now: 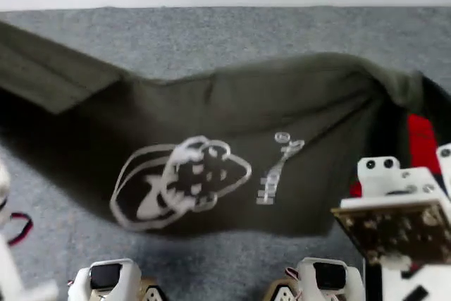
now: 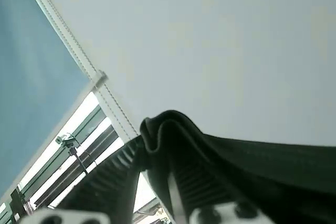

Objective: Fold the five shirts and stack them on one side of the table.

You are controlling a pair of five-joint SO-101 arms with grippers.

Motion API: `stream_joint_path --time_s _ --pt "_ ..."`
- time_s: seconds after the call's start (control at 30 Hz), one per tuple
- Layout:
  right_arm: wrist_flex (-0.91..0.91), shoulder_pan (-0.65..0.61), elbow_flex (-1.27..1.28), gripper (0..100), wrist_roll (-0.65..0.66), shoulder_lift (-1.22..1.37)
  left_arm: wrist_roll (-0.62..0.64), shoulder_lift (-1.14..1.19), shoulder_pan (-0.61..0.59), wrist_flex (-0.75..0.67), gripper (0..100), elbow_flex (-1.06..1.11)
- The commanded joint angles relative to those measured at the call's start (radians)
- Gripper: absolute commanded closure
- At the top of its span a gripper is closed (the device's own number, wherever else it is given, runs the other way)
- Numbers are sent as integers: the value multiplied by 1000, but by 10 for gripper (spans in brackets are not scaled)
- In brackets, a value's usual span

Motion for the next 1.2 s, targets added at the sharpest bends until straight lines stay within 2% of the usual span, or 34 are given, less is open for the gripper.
stream_joint_path --time_s 0.0,0.2,0.33,0.47,0.6,0.7,0.87,1.17 --pt "1 12 -35 989 -3 -2 -8 20 -2 -5 986 -59" --pt "22 12 -29 989 -5 -22 -18 15 -2 3 986 -128" --pt "64 10 17 989 -3 24 -60 28 0 78 986 -114" --pt "45 4 143 989 -3 91 -66 69 5 155 986 16" --pt "-48 -25 279 989 -3 180 -72 118 5 157 986 219" --pt "-166 -28 376 989 -3 252 -74 173 6 106 986 366" --pt "-423 -25 523 989 -3 423 -74 302 0 -58 986 530" --pt "-885 -27 555 989 -3 866 -74 680 2 -351 986 595"
